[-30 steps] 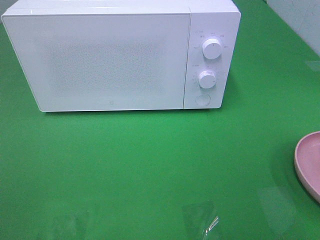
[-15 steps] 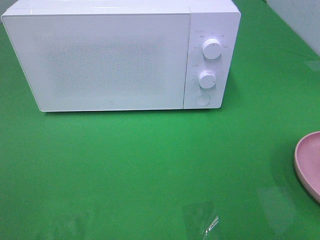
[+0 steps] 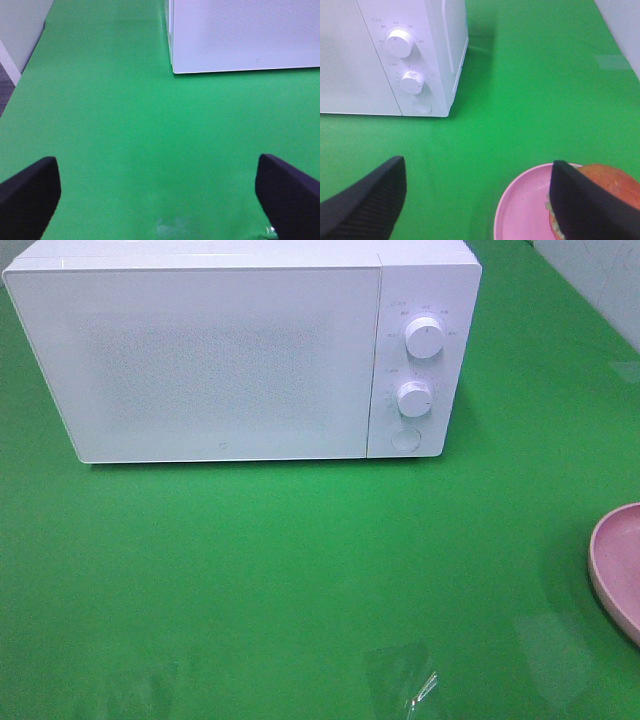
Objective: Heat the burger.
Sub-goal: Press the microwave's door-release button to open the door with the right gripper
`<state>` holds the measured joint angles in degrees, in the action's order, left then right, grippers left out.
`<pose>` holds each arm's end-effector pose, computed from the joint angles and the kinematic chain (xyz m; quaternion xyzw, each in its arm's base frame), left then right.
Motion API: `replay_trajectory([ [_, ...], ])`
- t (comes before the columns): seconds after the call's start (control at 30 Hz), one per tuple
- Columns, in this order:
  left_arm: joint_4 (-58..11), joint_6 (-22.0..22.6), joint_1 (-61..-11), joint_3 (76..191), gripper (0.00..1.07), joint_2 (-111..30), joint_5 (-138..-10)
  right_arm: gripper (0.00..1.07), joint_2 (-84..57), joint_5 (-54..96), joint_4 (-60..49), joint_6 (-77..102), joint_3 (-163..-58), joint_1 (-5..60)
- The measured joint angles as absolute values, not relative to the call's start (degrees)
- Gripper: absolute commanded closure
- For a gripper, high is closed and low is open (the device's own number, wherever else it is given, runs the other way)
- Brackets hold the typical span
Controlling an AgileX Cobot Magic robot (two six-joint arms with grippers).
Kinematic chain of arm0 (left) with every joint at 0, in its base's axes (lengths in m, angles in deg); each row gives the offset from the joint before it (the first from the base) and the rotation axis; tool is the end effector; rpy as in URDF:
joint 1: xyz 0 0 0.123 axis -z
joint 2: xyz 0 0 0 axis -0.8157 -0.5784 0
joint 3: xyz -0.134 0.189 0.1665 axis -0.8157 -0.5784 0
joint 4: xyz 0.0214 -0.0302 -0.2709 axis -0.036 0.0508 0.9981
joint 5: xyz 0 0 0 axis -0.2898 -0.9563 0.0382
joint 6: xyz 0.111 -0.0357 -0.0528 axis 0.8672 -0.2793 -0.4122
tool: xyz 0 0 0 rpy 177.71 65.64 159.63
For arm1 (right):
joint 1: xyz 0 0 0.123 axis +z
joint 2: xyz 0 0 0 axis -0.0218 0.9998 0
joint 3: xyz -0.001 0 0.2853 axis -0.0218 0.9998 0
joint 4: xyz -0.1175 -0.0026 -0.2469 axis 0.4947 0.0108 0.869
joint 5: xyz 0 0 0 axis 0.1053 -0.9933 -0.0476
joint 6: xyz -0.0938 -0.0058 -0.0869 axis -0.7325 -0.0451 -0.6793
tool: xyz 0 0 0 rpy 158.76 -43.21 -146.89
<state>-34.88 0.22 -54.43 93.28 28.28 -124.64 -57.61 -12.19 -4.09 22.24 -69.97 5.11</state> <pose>0.0428 -0.0060 0.2758 0.0305 0.8504 -0.0102 0.5252 0.1439 0.0144 0.2847 -0.0163 0.8282 0.0436 0.5585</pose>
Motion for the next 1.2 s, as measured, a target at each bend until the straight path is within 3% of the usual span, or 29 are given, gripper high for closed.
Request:
replay_trajectory([
  [0.73, -34.88, 0.22, -54.43, 93.28, 0.09, 28.28, -124.64, 0.32, -37.09, 16.98, -4.09, 22.24, -66.19, 5.11],
  [1.2, -34.88, 0.22, -54.43, 93.28, 0.09, 28.28, -124.64, 0.34, -18.42, 48.37, -4.14, 21.84, -63.61, 5.11],
])
